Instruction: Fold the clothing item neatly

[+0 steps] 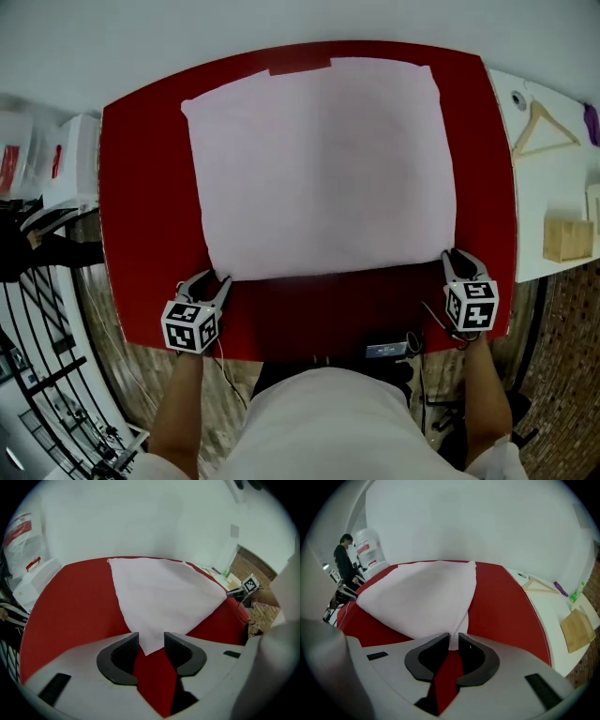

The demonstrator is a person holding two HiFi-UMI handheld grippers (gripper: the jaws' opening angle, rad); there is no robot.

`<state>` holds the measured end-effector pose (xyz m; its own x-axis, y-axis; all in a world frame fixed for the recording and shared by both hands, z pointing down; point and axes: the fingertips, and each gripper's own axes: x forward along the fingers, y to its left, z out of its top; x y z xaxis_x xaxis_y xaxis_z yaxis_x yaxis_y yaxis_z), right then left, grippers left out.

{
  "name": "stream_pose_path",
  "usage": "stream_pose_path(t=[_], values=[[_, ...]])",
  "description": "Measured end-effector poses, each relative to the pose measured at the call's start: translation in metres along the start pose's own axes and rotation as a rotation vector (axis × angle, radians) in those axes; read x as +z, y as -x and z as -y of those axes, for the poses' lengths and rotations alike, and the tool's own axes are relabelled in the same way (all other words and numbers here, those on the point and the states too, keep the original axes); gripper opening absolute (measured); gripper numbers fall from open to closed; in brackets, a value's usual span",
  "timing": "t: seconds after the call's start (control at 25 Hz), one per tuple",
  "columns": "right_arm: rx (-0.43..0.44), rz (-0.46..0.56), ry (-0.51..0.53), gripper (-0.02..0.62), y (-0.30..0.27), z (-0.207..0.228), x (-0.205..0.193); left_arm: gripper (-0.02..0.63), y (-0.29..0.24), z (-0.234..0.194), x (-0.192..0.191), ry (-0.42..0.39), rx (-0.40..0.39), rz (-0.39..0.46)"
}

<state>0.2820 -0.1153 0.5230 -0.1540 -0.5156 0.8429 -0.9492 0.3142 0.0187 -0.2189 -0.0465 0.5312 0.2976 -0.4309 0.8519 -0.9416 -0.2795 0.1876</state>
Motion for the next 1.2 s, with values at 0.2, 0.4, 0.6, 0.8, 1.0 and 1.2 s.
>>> stream_pose_path(t=[0.2, 0.4, 0.6, 0.8, 1.0, 1.2], values=[[0.027, 0.004, -0.067, 0.029, 0.003, -0.001, 0.002, 0.147, -0.002, -0.018, -0.023, 0.117, -0.014, -0.042], [0.07, 0.014, -0.036, 0.023, 0.0, -0.01, 0.005, 0.048, -0.004, -0.022, -0.03, 0.155, -0.086, -0.054], [0.129, 0.018, -0.008, 0.021, 0.006, 0.004, 0.006, 0.023, -0.002, -0.025, -0.029, 0.198, -0.116, -0.035], [0.193, 0.006, -0.006, 0.02, 0.004, 0.022, -0.002, 0.021, -0.002, -0.025, -0.033, 0.183, -0.117, -0.05], [0.185, -0.031, -0.051, 0.02, -0.006, 0.029, -0.02, 0.022, -0.006, -0.026, -0.038, 0.191, -0.113, -0.06], [0.134, 0.032, -0.1, 0.021, 0.008, 0.035, -0.008, 0.023, -0.002, -0.022, -0.032, 0.199, -0.109, -0.032]])
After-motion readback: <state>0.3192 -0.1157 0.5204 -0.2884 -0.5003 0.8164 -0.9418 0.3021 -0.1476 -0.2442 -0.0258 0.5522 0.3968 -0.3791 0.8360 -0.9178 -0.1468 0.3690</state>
